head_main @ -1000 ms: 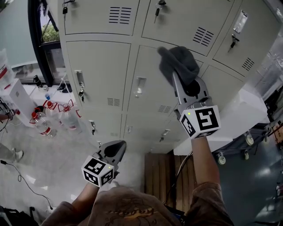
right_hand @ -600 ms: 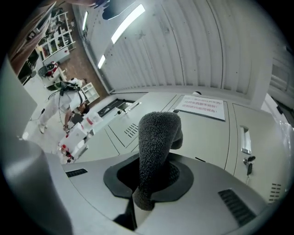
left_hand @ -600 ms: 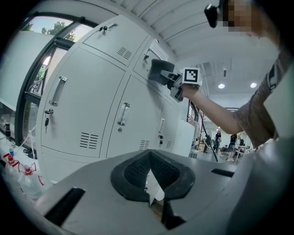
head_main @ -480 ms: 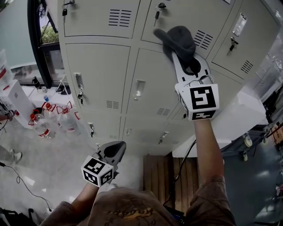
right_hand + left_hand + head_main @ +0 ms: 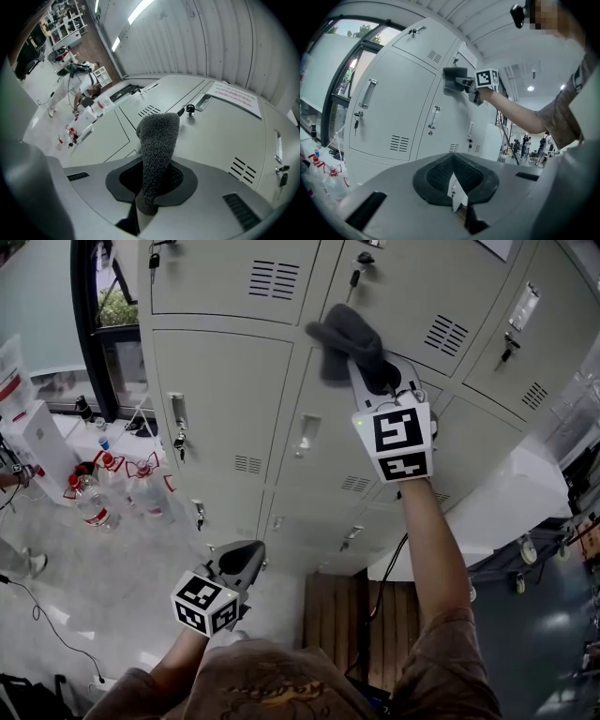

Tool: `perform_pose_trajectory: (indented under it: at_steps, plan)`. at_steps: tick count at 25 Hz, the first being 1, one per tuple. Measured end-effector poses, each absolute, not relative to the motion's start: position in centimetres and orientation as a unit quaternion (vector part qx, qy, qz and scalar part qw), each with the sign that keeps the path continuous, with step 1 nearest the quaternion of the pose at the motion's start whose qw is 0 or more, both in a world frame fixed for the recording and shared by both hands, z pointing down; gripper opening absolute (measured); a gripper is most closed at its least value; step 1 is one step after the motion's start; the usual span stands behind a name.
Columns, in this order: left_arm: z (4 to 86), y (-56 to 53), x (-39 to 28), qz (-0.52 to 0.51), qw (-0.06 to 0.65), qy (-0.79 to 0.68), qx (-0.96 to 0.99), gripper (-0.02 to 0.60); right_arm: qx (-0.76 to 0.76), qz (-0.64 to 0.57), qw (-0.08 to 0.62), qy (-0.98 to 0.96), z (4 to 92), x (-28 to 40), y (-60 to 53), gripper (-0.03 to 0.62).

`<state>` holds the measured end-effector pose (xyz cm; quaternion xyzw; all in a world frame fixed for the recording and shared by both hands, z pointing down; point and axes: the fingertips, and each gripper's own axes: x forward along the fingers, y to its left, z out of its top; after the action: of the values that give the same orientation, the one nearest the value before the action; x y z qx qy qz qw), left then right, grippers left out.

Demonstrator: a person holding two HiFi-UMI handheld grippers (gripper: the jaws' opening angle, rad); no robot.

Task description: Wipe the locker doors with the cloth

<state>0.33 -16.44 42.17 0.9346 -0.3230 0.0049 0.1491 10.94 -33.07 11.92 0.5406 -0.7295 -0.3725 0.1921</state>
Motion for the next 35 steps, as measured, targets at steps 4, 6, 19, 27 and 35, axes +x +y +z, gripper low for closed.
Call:
perform_pose_trajectory:
  at_steps: [4,6,19,27,35]
  plan:
    - [42.3,-16.7,0.3,0.005,0.151,-0.325,0.934,0.003,0.543,-0.379,0.207,-0.720,12.3,10.5,-34.1,0.038]
    - [42.3,-16.9,0.3,0.005,0.153,-0.326,0.933,0.003,0.546,-0.388,0.215,-0.711,12.2,10.4,-34.4,0.038]
    - [43.1,-17.4,0.1,0.006,0.163,-0.335,0.928,0.003,0.519,-0.387,0.240,-0.723,15.2,8.6,-35.1,0.037]
    - [43.6,-17.4,-0.4,0.006,0.168,-0.341,0.925,0.003,0.507,-0.361,0.246,-0.743,18.9,8.3,-35.4,0.037]
    - [43.7,-17.2,-0.2,0.009,0.169,-0.339,0.925,0.003,0.494,-0.336,0.262,-0.758,23.7,8.5,-35.5,0.037]
